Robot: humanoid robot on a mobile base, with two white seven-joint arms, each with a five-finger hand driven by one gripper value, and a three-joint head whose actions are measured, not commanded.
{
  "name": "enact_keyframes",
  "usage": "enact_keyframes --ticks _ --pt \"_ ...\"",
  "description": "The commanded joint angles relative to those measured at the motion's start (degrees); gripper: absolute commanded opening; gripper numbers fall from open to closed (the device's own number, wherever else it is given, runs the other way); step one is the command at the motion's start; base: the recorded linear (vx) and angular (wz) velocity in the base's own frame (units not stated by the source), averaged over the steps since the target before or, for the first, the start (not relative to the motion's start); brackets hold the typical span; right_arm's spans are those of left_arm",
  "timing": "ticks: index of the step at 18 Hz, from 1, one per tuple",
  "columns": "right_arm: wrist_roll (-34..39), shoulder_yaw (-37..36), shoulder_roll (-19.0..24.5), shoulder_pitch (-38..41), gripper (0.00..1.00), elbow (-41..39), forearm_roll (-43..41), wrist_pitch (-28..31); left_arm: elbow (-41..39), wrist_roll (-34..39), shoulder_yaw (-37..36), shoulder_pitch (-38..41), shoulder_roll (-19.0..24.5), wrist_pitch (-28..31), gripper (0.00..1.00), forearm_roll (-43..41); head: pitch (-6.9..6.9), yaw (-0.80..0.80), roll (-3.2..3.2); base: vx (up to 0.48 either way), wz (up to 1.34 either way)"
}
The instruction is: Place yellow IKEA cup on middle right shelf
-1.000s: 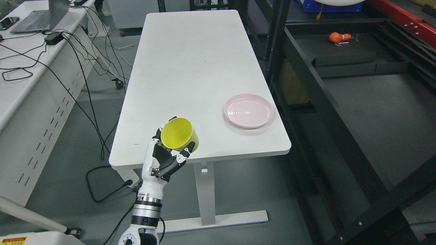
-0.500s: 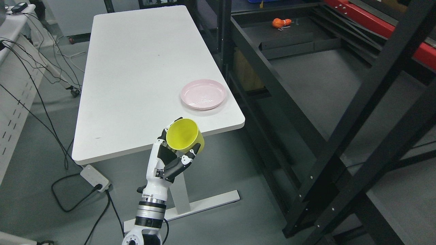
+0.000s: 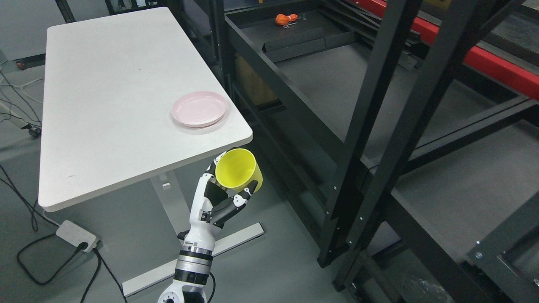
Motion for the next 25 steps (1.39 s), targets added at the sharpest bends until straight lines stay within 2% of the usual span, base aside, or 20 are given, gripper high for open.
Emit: enact_keyframes --ticks 1,25 --pt "-12.3 1.0 -1.0 0.6 0.99 0.0 -1.4 0.0 -0.2 0.0 -2.4 0.0 1.0 0.0 0.0 0.0 0.0 0.0 0.0 -0.099 -0.33" --pt "-12.3 1.0 -1.0 0.6 0.99 0.0 -1.4 0.0 -0.7 0.0 -5.0 -0.6 1.0 -0.8 0.0 0.0 0.0 0.0 0.0 -0.122 -0.49"
